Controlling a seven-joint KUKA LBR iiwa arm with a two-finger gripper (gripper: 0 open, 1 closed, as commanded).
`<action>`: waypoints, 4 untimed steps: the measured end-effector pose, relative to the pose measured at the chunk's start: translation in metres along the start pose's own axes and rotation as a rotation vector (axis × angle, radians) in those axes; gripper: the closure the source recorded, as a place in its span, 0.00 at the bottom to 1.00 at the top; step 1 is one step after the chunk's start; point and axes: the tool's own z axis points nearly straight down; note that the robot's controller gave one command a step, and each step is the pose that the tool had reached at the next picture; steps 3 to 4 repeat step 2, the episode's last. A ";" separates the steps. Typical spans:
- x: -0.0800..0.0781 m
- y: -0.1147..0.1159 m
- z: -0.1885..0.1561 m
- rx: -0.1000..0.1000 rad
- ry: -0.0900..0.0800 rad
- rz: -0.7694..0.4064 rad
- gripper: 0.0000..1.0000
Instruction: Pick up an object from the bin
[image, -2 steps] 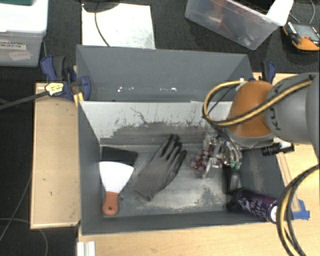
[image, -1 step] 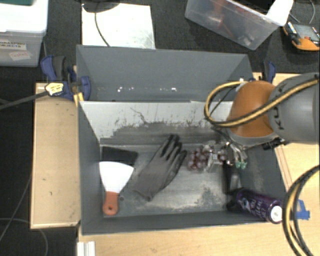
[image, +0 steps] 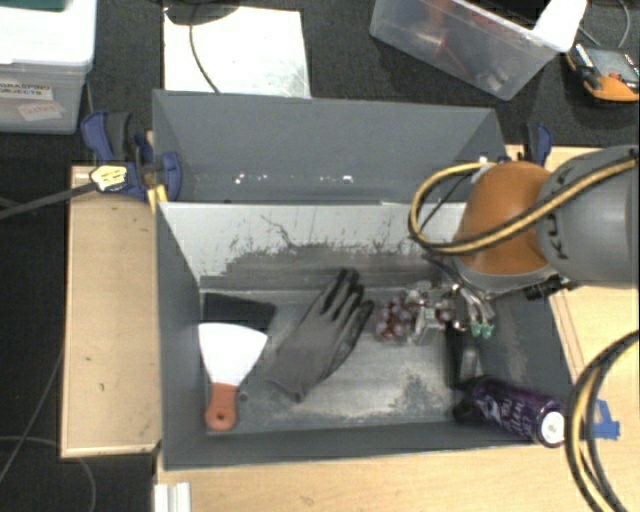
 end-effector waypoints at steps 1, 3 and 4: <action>0.003 0.000 -0.025 -0.001 0.010 -0.001 1.00; 0.002 0.000 -0.062 -0.001 0.009 -0.001 1.00; 0.002 0.000 -0.062 -0.001 0.009 -0.001 1.00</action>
Offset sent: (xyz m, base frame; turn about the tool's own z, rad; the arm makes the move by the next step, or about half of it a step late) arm -0.0032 0.0001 0.0996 -0.0008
